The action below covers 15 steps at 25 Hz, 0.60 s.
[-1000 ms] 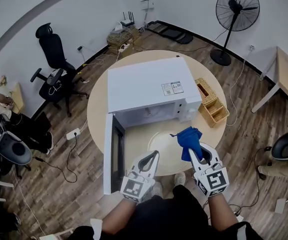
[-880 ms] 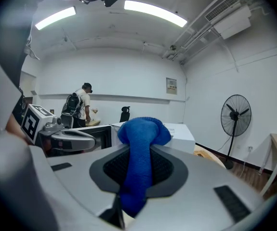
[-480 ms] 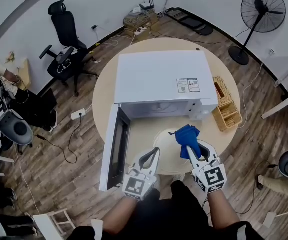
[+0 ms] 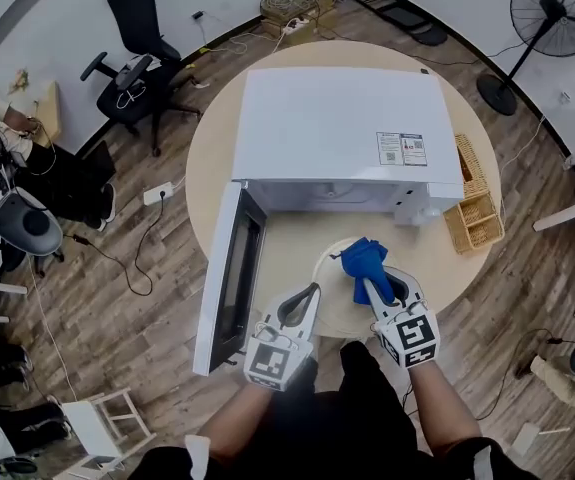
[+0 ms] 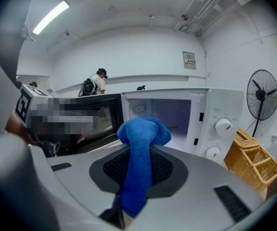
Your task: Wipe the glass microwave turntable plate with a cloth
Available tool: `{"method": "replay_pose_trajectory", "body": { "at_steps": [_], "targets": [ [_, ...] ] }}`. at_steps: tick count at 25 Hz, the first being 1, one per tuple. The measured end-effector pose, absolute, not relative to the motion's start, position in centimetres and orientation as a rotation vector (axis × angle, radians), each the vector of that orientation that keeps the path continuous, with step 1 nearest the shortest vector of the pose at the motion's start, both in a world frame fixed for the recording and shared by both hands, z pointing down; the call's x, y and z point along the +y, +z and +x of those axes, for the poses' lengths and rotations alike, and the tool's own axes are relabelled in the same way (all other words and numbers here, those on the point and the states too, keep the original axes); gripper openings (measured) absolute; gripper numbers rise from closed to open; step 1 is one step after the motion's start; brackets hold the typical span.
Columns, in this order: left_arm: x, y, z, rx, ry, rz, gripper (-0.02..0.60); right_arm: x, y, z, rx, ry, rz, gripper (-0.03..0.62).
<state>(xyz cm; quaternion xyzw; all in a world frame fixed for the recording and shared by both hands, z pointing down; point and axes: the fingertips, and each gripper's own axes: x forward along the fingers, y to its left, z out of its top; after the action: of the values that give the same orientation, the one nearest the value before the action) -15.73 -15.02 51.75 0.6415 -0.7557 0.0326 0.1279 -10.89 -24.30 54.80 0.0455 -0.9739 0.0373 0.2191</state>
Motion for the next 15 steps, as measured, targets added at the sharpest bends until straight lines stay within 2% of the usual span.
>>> {"method": "replay_pose_trajectory", "body": {
  "at_steps": [15],
  "targets": [
    [-14.0,55.4,-16.4,-2.195,0.113,1.78,0.006,-22.0,64.2,-13.4,-2.505,0.082,-0.016,0.071]
  ]
}}
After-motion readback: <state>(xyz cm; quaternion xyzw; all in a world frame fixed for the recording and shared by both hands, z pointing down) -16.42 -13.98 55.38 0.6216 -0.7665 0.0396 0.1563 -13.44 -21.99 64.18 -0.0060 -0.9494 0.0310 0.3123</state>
